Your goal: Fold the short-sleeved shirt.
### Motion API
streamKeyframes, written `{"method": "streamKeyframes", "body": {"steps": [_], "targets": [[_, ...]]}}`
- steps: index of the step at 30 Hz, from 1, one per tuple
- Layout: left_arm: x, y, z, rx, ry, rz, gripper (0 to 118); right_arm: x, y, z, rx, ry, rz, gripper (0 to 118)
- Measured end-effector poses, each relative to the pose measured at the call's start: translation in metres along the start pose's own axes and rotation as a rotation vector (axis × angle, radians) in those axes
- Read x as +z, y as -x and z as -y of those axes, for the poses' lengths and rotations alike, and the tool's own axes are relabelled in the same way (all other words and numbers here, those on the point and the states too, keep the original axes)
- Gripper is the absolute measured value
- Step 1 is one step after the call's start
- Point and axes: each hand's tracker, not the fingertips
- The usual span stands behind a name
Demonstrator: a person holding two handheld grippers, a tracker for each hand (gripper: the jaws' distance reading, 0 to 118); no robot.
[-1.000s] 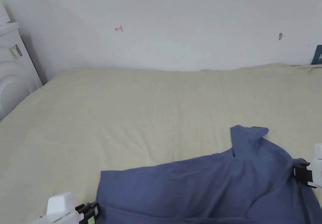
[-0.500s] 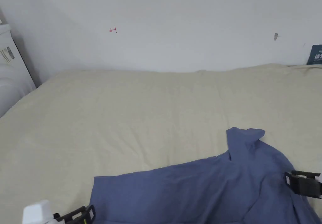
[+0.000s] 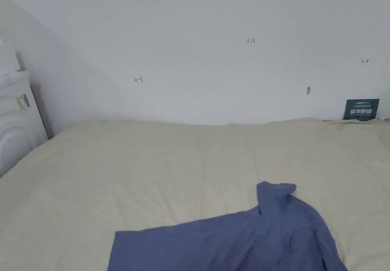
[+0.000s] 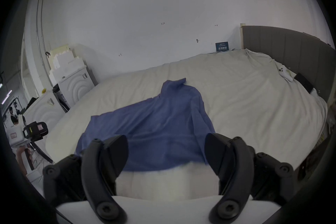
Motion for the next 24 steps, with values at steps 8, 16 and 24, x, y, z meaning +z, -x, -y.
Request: {"method": "streamKeyframes", "body": {"steps": [8, 16, 24], "targets": [[0.016, -0.010, 0.042, 0.011, 0.061, 0.020, 2, 0.022, 0.007, 0.037, -0.045, 0.035, 0.003, 3], [0.009, 0.009, 0.046, 0.066, 0.078, -0.059, 1, 0.024, 0.011, 0.032, -0.064, 0.030, -0.039, 3], [-0.050, 0.032, 0.075, 0.039, 0.177, -0.176, 3, 0.017, 0.009, 0.034, -0.125, 0.061, -0.073, 3]]}}
